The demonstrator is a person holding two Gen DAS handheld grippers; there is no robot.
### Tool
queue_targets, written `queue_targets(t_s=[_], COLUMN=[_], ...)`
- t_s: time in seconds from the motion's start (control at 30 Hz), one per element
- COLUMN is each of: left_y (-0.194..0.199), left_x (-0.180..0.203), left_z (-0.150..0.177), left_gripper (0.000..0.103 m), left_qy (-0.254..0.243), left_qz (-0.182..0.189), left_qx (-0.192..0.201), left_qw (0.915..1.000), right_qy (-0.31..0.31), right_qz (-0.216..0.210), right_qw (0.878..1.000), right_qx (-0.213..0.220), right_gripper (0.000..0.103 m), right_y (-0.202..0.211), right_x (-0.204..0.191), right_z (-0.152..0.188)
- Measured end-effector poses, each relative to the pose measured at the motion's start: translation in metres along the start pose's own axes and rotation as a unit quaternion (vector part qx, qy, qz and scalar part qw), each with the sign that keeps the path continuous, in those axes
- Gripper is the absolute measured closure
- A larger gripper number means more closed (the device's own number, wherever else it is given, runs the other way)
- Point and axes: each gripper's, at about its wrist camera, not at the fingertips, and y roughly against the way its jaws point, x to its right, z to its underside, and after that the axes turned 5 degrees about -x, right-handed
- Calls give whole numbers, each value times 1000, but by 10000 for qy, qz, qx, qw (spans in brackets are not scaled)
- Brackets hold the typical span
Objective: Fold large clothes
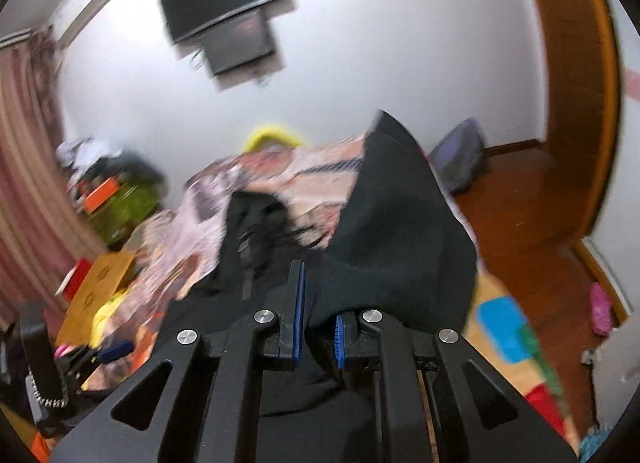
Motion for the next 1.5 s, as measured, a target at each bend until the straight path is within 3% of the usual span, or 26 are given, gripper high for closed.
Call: queue_targets(t_s=[0.17,0.33,0.47,0.57,0.67,0.73,1.0,1.2,1.33,1.5], left_y=[5,6,3,1,-1,-2,-5,-8,-11,-9], left_x=[-15,-28,-32,-32,-29,-27,-15,-7,-4,-7], left_z=[10,18,22,24,23,21,10,3,0,-3], left_gripper=[35,35,35,35,35,35,35,35,35,35], left_qy=[91,259,317,318,324,313,179,132,118,184], left_qz=[-39,9,37,40,63,78,82,148,147,203], left_qx=[6,-48,-108,-137,-138,-128,-98,-81,-88,-12], left_qw=[10000,9997,9994,9994,9994,9994,9998,9998,9998,9996], right_qy=[214,465,634,536,447,391,-503,-1374,-1971,-2139], right_qz=[-478,-438,-223,-419,-449,-451,-432,-199,-362,-621], right_qw=[9953,9828,9781,9755,9775,9811,9928,9830,9671,9626], right_qx=[-819,-1735,-1968,-2094,-2014,-1841,-995,-1200,-1568,-1542], right_gripper=[92,89,88,84,75,60,53,51,51,51], right_y=[-51,-105,-105,-91,-75,-62,-24,-55,-90,-103], right_x=[-35,-58,-55,-50,-45,-40,9,51,72,74], right_z=[25,59,68,68,63,59,33,35,47,48])
